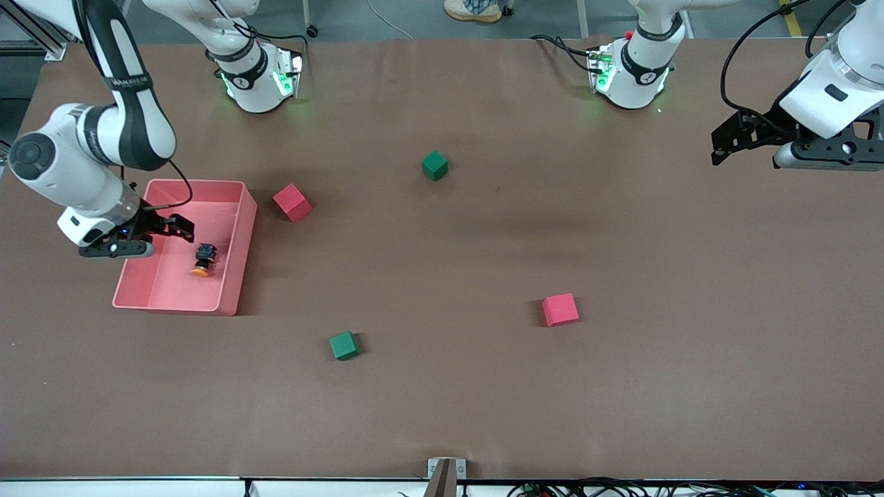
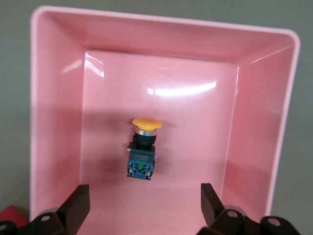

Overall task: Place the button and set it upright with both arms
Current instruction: 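Reach the right gripper down into the pink tray over the button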

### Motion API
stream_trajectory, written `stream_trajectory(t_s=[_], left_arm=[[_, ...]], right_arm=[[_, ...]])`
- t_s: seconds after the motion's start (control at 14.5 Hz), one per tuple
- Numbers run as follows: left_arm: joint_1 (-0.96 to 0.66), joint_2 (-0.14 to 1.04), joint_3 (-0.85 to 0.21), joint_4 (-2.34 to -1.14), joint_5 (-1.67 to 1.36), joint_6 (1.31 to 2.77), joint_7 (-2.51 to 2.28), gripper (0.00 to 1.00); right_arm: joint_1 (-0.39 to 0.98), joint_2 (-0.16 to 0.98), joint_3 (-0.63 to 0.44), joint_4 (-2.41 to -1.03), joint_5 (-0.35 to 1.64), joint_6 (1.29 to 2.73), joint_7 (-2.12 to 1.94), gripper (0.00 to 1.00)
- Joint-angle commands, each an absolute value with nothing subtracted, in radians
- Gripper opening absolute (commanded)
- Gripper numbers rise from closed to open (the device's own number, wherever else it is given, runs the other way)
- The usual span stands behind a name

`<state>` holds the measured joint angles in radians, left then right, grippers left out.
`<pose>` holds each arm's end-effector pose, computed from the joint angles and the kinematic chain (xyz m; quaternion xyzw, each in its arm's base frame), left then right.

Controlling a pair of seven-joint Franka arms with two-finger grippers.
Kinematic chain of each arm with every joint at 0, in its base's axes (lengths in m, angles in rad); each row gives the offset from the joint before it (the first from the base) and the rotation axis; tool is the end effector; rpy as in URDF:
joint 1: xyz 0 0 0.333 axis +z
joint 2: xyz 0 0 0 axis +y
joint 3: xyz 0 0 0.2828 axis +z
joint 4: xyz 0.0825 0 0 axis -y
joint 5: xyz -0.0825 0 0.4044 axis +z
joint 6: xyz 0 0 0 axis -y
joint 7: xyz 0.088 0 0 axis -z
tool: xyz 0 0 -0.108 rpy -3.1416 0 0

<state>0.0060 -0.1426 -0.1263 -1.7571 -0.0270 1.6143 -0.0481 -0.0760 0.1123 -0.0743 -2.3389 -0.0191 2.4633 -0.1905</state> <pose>0.5327 -0.0710 0.5807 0.9994 -0.0349 -0.0010 0.0045 0.5182 -0.0790 0.2388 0.9995 0.0278 0.0044 0.0111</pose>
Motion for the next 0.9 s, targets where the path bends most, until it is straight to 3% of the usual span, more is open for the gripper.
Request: stream_trajectory(t_s=[0.0, 0.83], left_arm=[[0.014, -0.149, -0.13, -1.759, -0.031, 1.614, -0.054, 1.0], [0.014, -0.146, -0.13, -1.758, -0.026, 1.624, -0.054, 1.0]], right_arm=[[-0.103, 0.179, -0.061, -2.358, -0.028, 2.543, -0.198, 0.99], [-0.106, 0.345, -0.058, -2.353, 0.073, 2.689, -0.196, 0.9]])
